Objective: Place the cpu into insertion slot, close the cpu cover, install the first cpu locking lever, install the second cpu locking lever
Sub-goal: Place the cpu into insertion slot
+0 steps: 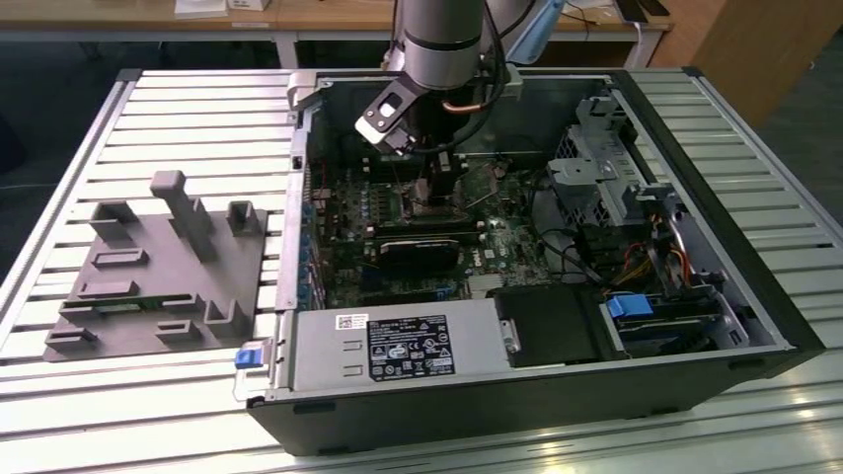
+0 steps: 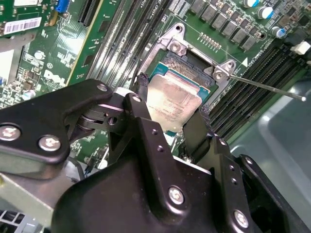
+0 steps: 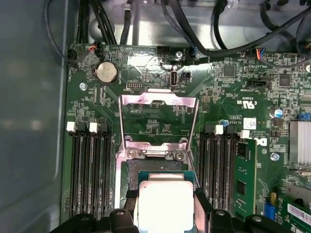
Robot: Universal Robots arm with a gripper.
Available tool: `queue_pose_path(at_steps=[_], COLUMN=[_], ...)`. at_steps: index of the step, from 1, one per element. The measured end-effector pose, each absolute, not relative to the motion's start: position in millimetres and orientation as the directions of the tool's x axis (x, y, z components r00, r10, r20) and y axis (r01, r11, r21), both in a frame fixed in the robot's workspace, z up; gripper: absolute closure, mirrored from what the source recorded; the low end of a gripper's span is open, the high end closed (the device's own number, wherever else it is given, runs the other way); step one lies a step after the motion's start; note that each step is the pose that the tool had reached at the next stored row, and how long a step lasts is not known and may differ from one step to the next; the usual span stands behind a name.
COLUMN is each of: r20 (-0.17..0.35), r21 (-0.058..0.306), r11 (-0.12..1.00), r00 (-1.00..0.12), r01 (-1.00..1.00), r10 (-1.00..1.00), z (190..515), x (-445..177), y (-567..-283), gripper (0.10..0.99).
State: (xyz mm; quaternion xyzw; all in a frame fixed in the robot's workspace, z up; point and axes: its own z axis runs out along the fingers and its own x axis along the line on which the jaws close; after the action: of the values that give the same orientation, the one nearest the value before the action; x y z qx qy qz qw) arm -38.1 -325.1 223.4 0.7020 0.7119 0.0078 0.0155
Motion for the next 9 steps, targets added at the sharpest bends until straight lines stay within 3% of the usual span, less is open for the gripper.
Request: queue_pose_path(at_steps=[9], r20=[-0.010], r21=[0.033], r11=[0.015], r00=[-0.015], r01=[0.999], r10=[1.000], z=[214.9], x=[-38.5], y=[-325.1], gripper=[0.549])
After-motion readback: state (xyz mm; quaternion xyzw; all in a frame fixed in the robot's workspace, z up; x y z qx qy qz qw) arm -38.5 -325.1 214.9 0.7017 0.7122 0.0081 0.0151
